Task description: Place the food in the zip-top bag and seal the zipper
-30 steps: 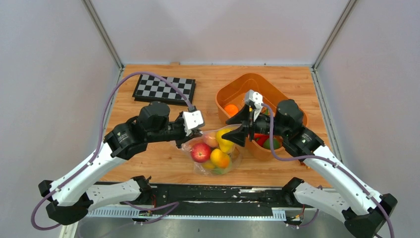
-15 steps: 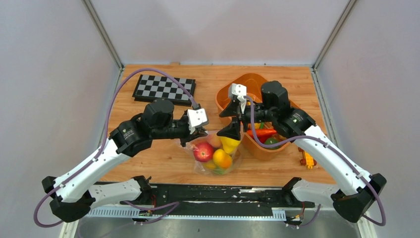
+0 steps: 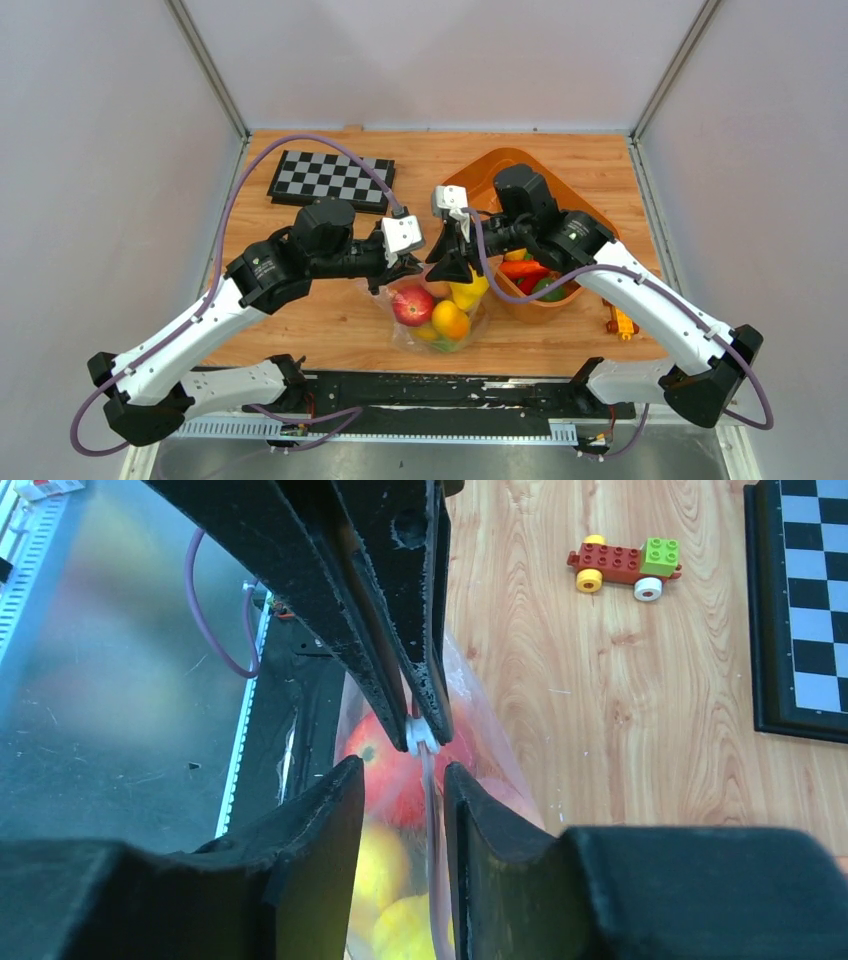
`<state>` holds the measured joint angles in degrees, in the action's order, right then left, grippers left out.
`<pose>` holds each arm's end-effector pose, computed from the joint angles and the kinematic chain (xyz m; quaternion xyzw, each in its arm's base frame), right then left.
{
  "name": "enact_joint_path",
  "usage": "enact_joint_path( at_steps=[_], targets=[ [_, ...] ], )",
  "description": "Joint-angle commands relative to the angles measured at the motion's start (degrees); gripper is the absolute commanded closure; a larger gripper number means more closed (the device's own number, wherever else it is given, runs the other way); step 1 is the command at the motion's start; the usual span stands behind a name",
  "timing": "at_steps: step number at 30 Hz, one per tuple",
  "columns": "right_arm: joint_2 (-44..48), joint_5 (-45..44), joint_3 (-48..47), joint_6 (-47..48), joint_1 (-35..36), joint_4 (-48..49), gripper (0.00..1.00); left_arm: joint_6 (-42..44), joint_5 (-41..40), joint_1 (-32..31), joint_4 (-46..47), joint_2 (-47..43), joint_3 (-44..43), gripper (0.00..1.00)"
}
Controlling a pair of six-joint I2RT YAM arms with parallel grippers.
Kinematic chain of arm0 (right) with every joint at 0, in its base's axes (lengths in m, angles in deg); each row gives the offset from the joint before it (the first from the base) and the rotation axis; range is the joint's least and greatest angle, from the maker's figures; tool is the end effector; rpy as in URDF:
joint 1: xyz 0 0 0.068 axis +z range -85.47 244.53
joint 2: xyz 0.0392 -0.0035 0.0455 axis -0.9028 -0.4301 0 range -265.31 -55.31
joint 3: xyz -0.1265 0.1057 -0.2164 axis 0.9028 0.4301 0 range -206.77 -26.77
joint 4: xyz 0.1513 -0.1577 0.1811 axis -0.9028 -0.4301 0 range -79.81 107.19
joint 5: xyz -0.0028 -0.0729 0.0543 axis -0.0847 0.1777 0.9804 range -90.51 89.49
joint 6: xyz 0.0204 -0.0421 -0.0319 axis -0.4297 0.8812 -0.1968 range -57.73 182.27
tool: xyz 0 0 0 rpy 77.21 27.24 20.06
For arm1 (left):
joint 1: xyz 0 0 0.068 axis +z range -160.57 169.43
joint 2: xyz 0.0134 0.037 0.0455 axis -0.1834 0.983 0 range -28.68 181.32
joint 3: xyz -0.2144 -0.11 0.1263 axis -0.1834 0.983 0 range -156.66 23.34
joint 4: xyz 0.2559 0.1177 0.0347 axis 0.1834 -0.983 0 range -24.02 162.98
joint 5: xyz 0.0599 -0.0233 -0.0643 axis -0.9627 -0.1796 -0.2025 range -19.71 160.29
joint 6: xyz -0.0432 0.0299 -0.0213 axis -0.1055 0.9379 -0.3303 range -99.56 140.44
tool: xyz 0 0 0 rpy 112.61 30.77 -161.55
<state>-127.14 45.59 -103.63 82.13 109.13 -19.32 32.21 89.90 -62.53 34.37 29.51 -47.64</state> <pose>0.1843 0.2219 0.3939 -0.5900 0.5770 0.4300 0.3662 0.1314 -0.1895 0.4066 0.5176 0.6612 -0.3153 0.4421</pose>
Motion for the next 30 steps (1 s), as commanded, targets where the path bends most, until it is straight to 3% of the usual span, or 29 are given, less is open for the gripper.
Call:
enact_joint_path(
  at_steps=[1,4,8,22,26,30],
  targets=[
    [0.3,-1.2,-0.6,1.5,0.6,1.0,0.71,-1.3,1.6,0.2,2.9,-0.5,-2.7,0.97],
    [0.7,-1.0,0.7,0.8,0.5,3.5,0.85,-1.4,1.8,0.2,3.0,-0.7,-2.6,0.98],
    [0.8,-1.4,1.4,0.7,0.6,3.9,0.9,-1.3,1.5,0.2,2.8,-1.0,-2.6,0.98],
    [1.5,-1.5,0.8,2.7,0.6,-1.0,0.87,-0.7,0.8,0.2,2.7,-1.1,-2.5,0.97],
    [1.6,-1.9,1.1,2.9,0.5,-1.1,1.0,-0.6,0.5,0.2,2.6,-1.2,-2.5,0.98],
    [3.1,-4.2,2.5,1.7,0.6,0.9,1.0,-0.3,-0.7,0.2,1.6,-1.8,-1.8,0.98]
  ],
)
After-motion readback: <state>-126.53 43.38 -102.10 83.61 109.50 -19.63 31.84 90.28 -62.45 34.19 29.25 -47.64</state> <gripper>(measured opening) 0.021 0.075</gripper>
